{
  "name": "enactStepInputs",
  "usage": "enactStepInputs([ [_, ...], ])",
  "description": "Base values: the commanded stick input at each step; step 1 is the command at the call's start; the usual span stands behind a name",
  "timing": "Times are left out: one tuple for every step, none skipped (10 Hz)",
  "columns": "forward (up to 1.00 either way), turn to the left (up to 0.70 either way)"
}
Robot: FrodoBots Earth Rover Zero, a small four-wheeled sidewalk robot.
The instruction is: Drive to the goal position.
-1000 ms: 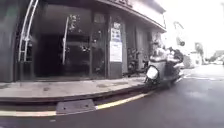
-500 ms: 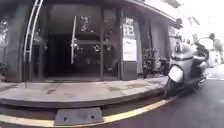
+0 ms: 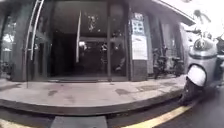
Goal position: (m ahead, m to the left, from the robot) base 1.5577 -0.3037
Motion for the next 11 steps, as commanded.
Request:
enactStepInputs([
  [-0.22,0.00],
  [0.00,0.00],
  [0.00,0.00],
  [0.00,0.00],
  [0.00,0.00],
  [0.00,0.00],
  [0.00,0.00],
  [0.00,0.00],
  [0.00,0.00],
  [0.00,0.00],
  [0.00,0.18],
])
